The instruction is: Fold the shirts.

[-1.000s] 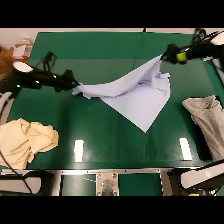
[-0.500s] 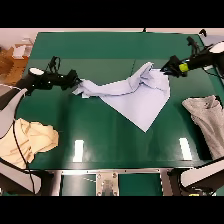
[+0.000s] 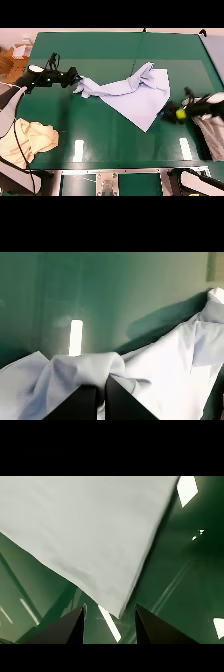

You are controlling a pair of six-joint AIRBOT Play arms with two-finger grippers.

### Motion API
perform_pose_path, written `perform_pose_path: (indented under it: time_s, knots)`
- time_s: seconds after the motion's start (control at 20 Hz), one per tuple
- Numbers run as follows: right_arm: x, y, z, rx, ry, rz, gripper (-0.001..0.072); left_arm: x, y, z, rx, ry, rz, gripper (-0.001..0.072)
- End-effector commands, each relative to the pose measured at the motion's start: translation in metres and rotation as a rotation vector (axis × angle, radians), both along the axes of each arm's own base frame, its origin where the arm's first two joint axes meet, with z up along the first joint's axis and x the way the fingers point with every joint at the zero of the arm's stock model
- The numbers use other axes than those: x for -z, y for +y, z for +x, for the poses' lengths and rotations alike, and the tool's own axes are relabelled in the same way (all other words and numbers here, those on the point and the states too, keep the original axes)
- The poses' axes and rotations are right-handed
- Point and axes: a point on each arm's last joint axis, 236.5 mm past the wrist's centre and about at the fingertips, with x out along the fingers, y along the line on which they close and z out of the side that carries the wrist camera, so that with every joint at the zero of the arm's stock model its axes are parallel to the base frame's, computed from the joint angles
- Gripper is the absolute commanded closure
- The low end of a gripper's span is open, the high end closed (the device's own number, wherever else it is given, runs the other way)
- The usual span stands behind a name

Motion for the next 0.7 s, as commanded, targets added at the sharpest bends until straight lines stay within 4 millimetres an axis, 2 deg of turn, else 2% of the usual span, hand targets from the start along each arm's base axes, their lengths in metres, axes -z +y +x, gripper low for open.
perform_pose_path:
  time_s: [0.0,0.15,0.3,0.45,0.55,0.65]
  knots:
    - [0.042,0.033,-0.037,0.044,0.047,0.008,0.0343,0.0,0.0,0.0,0.002,0.0,-0.001,0.0681]
    - [0.046,0.051,-0.024,0.048,-0.015,-0.009,0.0343,0.0,-0.001,-0.001,0.007,0.003,-0.003,0.0681]
    - [0.047,0.056,-0.009,0.086,-0.057,-0.016,0.0367,-0.001,-0.003,-0.005,0.021,0.011,-0.009,0.0681]
    - [0.04,0.06,0.0,0.062,-0.115,0.002,0.0695,-0.001,-0.006,-0.008,0.035,0.019,-0.016,0.0681]
    - [0.03,0.065,0.004,0.019,-0.141,0.023,0.07,-0.006,-0.011,-0.015,0.073,0.032,-0.036,0.0681]
    - [-0.007,0.066,0.019,-0.023,-0.202,0.07,0.07,-0.035,-0.026,-0.029,0.153,0.052,-0.141,0.0682]
